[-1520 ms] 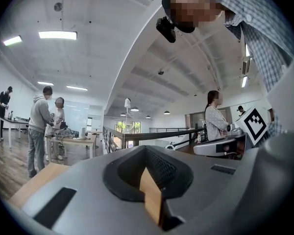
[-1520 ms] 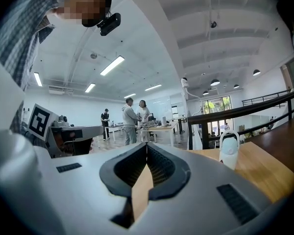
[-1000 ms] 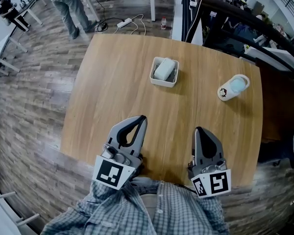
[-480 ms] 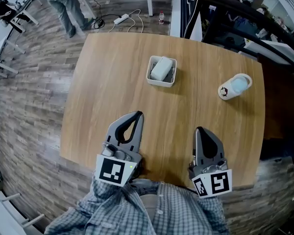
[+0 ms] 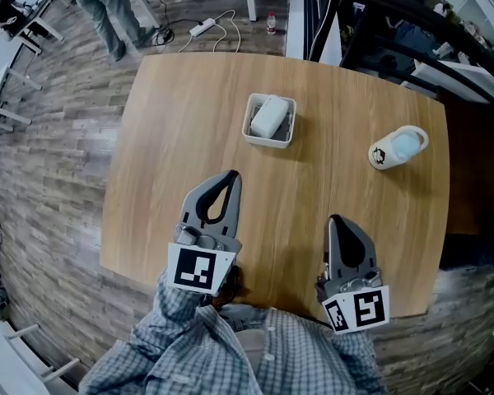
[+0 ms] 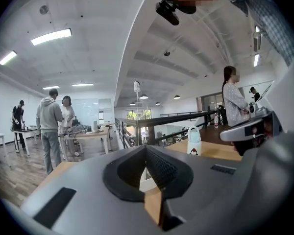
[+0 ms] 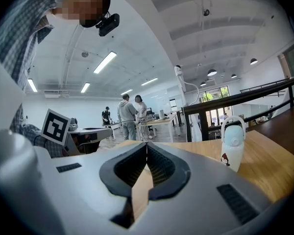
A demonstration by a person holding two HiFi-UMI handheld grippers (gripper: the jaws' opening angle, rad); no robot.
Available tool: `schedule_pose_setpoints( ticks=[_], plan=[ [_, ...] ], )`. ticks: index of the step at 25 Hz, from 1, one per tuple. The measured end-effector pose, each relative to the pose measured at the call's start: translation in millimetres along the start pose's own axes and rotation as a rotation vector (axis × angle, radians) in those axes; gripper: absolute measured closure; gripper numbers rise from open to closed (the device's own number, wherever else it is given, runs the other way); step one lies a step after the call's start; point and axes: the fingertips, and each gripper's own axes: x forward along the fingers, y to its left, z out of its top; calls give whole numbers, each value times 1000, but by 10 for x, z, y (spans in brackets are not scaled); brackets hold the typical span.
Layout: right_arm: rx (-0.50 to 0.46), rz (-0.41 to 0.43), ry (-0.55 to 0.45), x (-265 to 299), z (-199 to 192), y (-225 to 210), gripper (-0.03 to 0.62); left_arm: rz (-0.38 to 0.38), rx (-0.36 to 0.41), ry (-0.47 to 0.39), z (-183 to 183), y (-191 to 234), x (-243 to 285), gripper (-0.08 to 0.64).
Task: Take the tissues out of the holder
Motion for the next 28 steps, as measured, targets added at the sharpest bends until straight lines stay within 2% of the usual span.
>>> schedule_pose_setpoints(
  ticks=[7, 13, 18, 22, 28],
  plan=[
    [17, -7, 6, 44, -26, -105, 581, 15, 94, 57, -177, 115, 262, 554],
    [46, -28, -5, 50, -47, -203, 581, 23, 119, 104, -319, 181, 489, 554],
    [84, -51, -22, 51, -43, -279, 581, -55, 120, 107, -381, 106, 674, 554],
    [100, -61, -28, 41, -45, -319, 581, -89, 119, 111, -434, 61, 796, 554],
    [163, -75, -20, 60, -87, -414, 581, -130, 142, 180, -663, 79, 1060, 554]
  ],
)
